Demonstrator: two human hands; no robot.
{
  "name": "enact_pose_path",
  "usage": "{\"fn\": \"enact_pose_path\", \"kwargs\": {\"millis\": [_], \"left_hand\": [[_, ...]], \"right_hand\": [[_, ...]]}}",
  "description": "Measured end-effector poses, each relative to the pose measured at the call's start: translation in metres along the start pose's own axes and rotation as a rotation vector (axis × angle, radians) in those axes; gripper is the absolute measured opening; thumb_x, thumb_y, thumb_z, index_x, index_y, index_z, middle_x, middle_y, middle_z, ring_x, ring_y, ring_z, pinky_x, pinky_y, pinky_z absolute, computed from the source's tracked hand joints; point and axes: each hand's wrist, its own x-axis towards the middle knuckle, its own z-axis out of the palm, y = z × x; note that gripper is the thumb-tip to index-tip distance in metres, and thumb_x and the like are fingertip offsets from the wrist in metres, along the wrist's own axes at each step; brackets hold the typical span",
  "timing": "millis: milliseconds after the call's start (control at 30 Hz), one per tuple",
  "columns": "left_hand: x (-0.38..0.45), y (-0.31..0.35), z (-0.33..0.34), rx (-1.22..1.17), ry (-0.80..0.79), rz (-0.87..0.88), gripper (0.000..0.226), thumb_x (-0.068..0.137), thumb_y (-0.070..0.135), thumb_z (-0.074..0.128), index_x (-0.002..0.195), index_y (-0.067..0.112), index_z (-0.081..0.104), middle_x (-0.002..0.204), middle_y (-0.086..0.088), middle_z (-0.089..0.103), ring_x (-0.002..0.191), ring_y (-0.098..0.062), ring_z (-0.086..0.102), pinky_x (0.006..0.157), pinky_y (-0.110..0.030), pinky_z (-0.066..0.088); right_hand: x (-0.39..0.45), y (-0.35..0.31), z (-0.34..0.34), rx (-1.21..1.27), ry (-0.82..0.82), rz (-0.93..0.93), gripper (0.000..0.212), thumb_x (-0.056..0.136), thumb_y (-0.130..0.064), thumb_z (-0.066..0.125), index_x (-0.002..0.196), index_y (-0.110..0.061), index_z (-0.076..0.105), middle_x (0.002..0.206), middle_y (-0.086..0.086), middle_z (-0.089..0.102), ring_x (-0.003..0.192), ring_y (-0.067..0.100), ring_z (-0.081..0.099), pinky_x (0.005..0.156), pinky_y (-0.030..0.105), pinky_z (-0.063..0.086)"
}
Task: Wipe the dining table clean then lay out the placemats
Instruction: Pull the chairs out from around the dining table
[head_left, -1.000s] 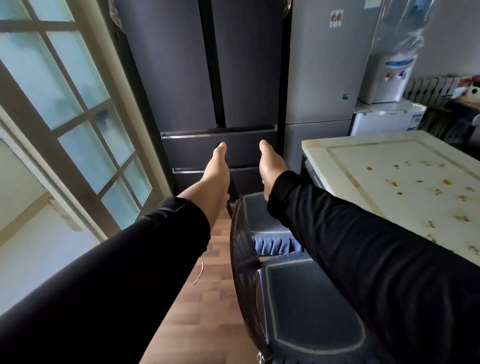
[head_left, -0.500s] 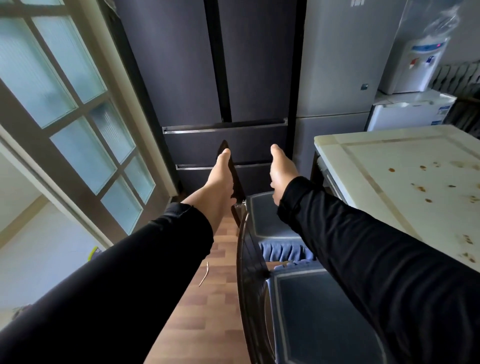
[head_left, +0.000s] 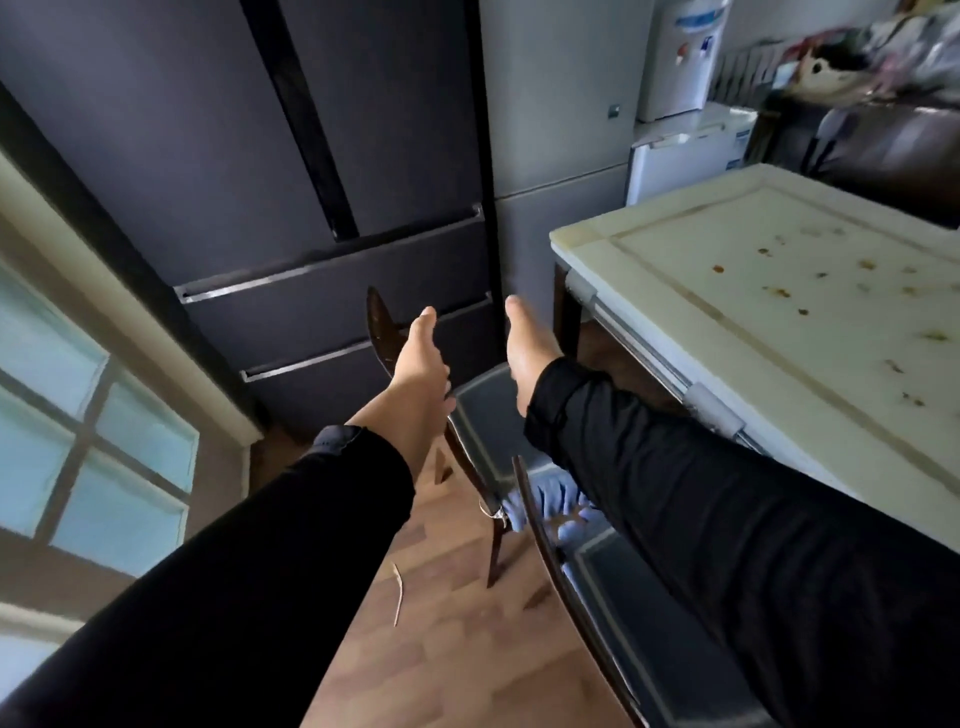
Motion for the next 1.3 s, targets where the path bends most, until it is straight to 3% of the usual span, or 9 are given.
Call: {"fn": "enact_pose_path", "kwargs": {"millis": [200,400,633,800,967,1133,1300], "left_hand": [[0.06,0.021,-0.034,0.076,-0.105,0.002,0.082,0.095,0.068,0.037,0.155,0.012,0.029,0.163,-0.013,0.024,0.15,-0.034,0.02,0.121,-0.051,0.015],[0.096,0.038,-0.045,0.125,-0.126,-0.073,0.081,0.095,0.064,0.043,0.157,0.015,0.026,0.161,-0.008,0.031,0.148,-0.025,0.029,0.12,-0.046,0.024],[0.151,0.068,-0.034,0.115,-0.142,-0.027,0.072,0.098,0.056,0.044,0.154,0.013,0.033,0.16,-0.013,0.031,0.148,-0.033,0.027,0.121,-0.05,0.02],[0.183,0.101,-0.027,0.181,-0.136,-0.067,0.072,0.098,0.054,0.045,0.156,0.014,0.029,0.16,-0.012,0.031,0.148,-0.027,0.03,0.12,-0.046,0.026],[0.221,0.123,-0.017,0.19,-0.23,-0.103,0.07,0.101,0.053,0.037,0.158,0.014,0.022,0.163,-0.011,0.024,0.151,-0.024,0.022,0.123,-0.044,0.018],[0.275,0.129,-0.009,0.289,-0.302,-0.087,0.075,0.096,0.053,0.049,0.156,0.012,0.03,0.16,-0.014,0.03,0.148,-0.029,0.028,0.118,-0.045,0.026],[0.318,0.129,-0.01,0.439,-0.48,-0.072,0.069,0.097,0.052,0.047,0.151,0.01,0.037,0.154,-0.013,0.039,0.142,-0.03,0.036,0.112,-0.042,0.031]], "right_hand": [[0.031,-0.001,0.046,0.056,0.088,0.044,0.076,0.099,-0.06,0.033,0.153,-0.008,0.028,0.157,0.013,0.034,0.143,0.029,0.034,0.115,0.039,0.024],[0.06,-0.003,0.068,0.123,0.1,0.103,0.077,0.099,-0.062,0.033,0.156,-0.012,0.023,0.16,0.01,0.029,0.146,0.027,0.029,0.116,0.039,0.021],[0.121,-0.025,0.071,0.192,0.111,0.103,0.073,0.1,-0.059,0.033,0.157,-0.014,0.02,0.162,0.008,0.026,0.147,0.027,0.026,0.118,0.041,0.019],[0.158,-0.043,0.073,0.257,0.099,0.122,0.072,0.101,-0.059,0.032,0.157,-0.015,0.019,0.163,0.006,0.023,0.149,0.026,0.022,0.119,0.042,0.017],[0.185,-0.057,0.073,0.29,0.174,0.096,0.074,0.101,-0.059,0.032,0.158,-0.014,0.017,0.163,0.006,0.022,0.149,0.026,0.022,0.119,0.042,0.016],[0.208,-0.052,0.077,0.352,0.343,0.035,0.074,0.101,-0.058,0.034,0.156,-0.012,0.02,0.162,0.004,0.024,0.147,0.024,0.026,0.115,0.035,0.02],[0.214,-0.033,0.096,0.48,0.506,-0.01,0.076,0.101,-0.059,0.033,0.156,-0.008,0.021,0.163,0.005,0.023,0.147,0.023,0.026,0.115,0.033,0.02]]}}
